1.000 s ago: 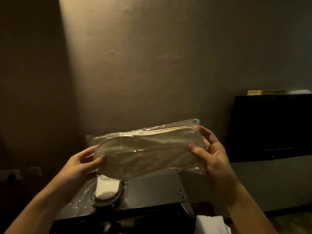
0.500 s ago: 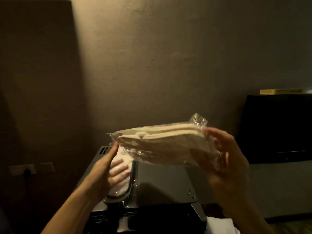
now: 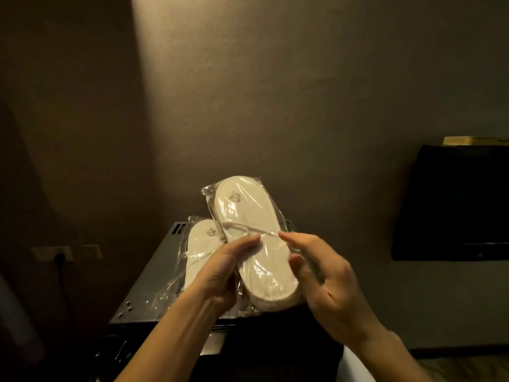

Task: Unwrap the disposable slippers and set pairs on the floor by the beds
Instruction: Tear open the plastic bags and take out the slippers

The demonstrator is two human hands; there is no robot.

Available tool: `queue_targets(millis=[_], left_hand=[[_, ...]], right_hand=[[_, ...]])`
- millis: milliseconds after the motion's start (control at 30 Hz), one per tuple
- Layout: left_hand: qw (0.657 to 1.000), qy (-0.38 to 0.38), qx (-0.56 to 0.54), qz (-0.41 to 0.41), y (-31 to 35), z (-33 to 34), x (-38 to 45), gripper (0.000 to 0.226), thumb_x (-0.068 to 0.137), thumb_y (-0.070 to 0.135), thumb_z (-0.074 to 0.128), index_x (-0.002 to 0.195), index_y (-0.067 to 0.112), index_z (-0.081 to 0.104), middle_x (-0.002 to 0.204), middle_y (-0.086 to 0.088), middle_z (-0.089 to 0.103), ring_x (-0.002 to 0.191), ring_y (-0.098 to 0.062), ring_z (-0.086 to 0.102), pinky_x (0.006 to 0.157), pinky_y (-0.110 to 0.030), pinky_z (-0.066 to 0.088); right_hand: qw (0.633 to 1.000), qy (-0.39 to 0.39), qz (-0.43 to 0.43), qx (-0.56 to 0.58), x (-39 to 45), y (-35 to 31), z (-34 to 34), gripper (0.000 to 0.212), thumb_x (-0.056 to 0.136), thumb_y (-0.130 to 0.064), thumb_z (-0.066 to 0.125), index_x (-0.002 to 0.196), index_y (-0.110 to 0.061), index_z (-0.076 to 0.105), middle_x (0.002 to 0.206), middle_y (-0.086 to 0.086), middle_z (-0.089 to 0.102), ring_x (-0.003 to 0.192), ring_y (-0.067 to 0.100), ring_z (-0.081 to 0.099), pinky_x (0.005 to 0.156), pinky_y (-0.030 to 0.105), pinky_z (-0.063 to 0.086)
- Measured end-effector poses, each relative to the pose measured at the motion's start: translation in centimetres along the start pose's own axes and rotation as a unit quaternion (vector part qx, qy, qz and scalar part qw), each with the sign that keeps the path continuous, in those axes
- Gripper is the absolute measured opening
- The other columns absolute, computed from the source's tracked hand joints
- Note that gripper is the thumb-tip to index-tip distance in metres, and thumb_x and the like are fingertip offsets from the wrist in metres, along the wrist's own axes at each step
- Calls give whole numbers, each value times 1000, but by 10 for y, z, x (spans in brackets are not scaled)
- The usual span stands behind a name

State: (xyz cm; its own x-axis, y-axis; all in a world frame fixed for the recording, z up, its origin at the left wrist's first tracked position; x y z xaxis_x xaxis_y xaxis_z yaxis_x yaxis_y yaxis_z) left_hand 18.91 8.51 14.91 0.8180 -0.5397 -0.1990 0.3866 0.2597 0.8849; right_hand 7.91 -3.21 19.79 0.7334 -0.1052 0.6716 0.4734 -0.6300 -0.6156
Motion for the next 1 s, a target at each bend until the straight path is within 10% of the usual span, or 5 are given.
queue_targets(millis=[433, 600, 700, 867, 1000], left_hand=[[997, 28, 10, 77, 14, -9, 25, 38, 87, 6, 68, 124, -4, 62, 107, -21, 71, 100, -32, 66, 101, -47, 53], [997, 32, -12, 72, 18, -20, 29, 23, 89, 11, 68, 110, 3, 69, 86, -11, 76, 77, -23, 73, 72, -36, 64], [997, 35, -36, 57, 18, -23, 26, 17, 90, 15, 66, 102, 6, 73, 100, -17, 76, 90, -32, 72, 86, -45, 60], [992, 50, -89, 78, 18, -31, 29, 16, 92, 16, 66, 104, 7, 72, 93, -14, 78, 86, -30, 74, 84, -43, 59], [983, 46, -155, 93, 17, -31, 31, 16, 94, 18, 63, 103, 7, 72, 100, -15, 78, 101, -33, 71, 98, -52, 52]], right_hand=[[982, -95, 46, -156, -12, 3, 9, 24, 90, -15, 72, 103, -35, 74, 100, -21, 64, 102, 1, 62, 87, 22, 55], [985, -72, 44, -152, -17, -10, 3, 39, 91, -23, 71, 122, -43, 58, 102, -26, 56, 103, -3, 57, 81, 9, 47], [982, -98, 52, -150, -19, -7, 1, 40, 93, -41, 64, 130, -50, 54, 105, -27, 56, 99, 2, 59, 78, 16, 50], [954, -117, 47, -273, -18, 12, 0, 65, 93, -77, 19, 87, -37, 71, 74, -24, 56, 88, -2, 50, 81, 21, 31], [969, -38, 52, -237, -10, 17, -1, 33, 93, -60, 53, 90, -34, 75, 79, -23, 64, 85, 2, 57, 78, 19, 44]])
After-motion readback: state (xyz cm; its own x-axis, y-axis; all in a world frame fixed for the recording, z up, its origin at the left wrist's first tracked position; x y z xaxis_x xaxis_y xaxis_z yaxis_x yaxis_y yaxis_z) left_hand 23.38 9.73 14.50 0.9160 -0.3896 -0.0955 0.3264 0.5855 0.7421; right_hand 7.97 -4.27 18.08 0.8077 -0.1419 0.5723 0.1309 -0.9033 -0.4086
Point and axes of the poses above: each hand's wrist, its own x-axis towards the middle knuckle, its own z-axis out of the palm, y = z × x, the point moved 8 cm from there along x, towards the middle knuckle
